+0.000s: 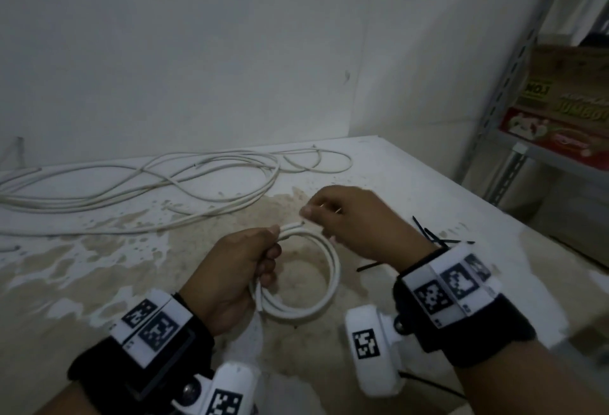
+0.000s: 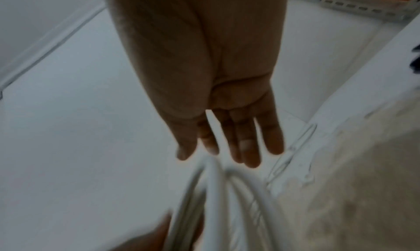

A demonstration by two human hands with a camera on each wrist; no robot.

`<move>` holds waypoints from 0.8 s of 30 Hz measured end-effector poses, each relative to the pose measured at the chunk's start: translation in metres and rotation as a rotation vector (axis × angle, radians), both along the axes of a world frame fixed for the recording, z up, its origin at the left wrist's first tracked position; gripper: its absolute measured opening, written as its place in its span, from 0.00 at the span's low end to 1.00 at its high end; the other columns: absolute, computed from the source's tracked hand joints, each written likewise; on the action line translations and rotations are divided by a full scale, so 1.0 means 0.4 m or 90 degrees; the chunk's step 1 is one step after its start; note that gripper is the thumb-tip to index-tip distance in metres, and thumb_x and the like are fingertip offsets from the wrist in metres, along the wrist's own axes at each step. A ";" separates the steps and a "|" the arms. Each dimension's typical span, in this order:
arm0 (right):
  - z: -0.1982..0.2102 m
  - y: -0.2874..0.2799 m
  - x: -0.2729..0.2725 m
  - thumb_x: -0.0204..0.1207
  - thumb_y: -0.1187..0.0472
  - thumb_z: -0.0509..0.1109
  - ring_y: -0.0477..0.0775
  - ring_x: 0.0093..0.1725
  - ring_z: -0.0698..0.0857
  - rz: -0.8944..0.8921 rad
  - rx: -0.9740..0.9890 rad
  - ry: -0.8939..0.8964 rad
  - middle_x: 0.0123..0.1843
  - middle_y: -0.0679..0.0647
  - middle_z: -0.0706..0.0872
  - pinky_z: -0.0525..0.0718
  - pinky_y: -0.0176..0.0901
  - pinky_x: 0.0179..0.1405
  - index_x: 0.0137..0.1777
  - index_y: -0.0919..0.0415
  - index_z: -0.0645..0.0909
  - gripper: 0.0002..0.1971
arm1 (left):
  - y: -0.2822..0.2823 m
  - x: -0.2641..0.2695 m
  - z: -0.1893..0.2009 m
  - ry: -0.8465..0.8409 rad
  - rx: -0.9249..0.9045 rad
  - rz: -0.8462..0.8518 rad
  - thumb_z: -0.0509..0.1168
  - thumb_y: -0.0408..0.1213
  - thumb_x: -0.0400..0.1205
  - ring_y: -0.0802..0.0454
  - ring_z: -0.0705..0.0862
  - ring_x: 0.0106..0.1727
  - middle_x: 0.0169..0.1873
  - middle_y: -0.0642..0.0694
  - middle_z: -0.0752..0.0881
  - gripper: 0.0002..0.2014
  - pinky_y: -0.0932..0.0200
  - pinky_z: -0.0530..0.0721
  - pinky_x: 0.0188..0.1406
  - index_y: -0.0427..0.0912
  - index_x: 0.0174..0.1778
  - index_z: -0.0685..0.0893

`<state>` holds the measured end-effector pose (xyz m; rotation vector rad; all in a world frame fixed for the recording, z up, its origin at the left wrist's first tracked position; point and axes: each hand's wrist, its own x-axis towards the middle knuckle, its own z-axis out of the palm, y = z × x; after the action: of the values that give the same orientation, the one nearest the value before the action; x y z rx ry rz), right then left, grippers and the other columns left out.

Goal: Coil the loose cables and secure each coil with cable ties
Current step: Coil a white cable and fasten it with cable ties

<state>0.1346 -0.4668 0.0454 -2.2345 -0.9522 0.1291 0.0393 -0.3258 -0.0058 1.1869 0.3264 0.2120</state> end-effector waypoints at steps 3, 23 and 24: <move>0.046 -0.102 0.061 0.79 0.51 0.68 0.50 0.38 0.84 -0.160 -0.120 -0.041 0.40 0.52 0.87 0.78 0.38 0.37 0.46 0.60 0.86 0.12 | 0.016 0.001 -0.007 -0.006 -0.010 0.047 0.59 0.34 0.85 0.58 0.62 0.18 0.22 0.49 0.70 0.10 0.66 0.66 0.14 0.35 0.40 0.77; -0.032 -0.187 0.167 0.76 0.62 0.69 0.46 0.25 0.72 -0.303 -0.588 -0.056 0.26 0.51 0.73 0.67 0.34 0.21 0.25 0.61 0.70 0.18 | 0.065 0.007 -0.018 -0.001 -0.125 0.081 0.55 0.38 0.88 0.59 0.65 0.18 0.22 0.51 0.68 0.13 0.66 0.70 0.15 0.32 0.49 0.80; -0.035 -0.188 0.170 0.76 0.62 0.68 0.46 0.25 0.71 -0.307 -0.580 -0.055 0.27 0.51 0.73 0.67 0.34 0.22 0.26 0.61 0.69 0.18 | 0.068 0.006 -0.016 -0.008 -0.121 0.082 0.55 0.37 0.88 0.59 0.65 0.17 0.22 0.51 0.69 0.13 0.66 0.69 0.15 0.32 0.49 0.79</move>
<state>0.2026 -0.5420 0.0314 -3.2622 -0.3747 0.2887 0.0416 -0.2985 -0.0123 0.9780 0.4038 0.2941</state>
